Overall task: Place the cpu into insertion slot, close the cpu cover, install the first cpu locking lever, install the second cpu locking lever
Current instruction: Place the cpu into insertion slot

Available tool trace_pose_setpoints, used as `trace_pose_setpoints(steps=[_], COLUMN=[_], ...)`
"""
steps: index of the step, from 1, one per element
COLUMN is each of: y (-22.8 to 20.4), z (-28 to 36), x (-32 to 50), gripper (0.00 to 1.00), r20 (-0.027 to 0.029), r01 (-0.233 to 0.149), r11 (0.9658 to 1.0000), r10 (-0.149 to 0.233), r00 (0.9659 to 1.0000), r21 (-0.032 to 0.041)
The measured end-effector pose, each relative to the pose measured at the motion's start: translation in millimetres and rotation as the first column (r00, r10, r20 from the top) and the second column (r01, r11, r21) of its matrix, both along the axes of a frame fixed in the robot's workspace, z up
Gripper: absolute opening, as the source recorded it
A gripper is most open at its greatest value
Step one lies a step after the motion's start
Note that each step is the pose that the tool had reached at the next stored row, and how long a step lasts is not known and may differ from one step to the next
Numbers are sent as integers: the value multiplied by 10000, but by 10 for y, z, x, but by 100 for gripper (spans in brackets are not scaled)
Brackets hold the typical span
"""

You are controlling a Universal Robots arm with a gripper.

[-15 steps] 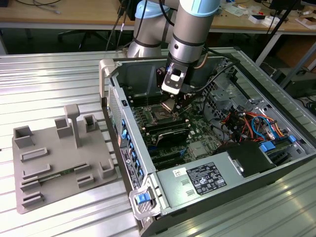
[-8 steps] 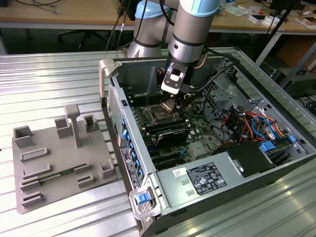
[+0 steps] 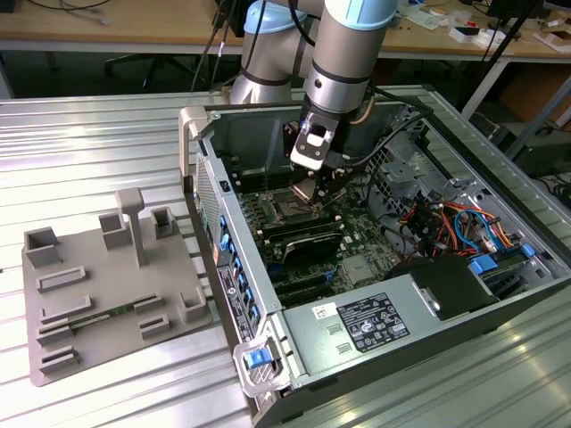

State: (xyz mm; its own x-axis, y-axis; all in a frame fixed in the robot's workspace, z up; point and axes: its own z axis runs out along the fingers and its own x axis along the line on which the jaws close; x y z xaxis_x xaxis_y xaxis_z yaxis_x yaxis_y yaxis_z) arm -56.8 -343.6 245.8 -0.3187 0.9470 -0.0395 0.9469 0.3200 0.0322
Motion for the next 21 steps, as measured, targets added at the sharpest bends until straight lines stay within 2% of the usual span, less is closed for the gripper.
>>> trace_pose_setpoints(steps=[21], y=[0], z=[0], x=[0], gripper=[55], r20=[0], r01=[281], r11=[9996], r10=[-281], r00=[9996], r21=[-1])
